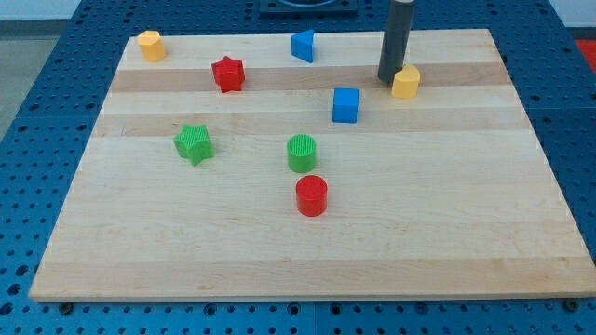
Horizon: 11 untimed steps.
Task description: Touch the bottom of blue cube
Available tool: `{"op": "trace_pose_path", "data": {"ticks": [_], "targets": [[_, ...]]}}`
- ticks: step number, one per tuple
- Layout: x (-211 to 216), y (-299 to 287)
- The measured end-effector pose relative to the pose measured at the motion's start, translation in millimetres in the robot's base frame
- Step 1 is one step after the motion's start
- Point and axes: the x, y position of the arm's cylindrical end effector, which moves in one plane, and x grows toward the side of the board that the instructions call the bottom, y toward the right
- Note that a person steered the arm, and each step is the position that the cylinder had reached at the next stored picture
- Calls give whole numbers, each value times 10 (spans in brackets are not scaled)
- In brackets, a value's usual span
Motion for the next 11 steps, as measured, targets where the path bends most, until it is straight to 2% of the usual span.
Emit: {"op": "trace_pose_path", "data": {"ticks": [5,8,9,11], "targets": [[584,-204],[1009,-871],[1024,-1103],[1020,-1142]]}}
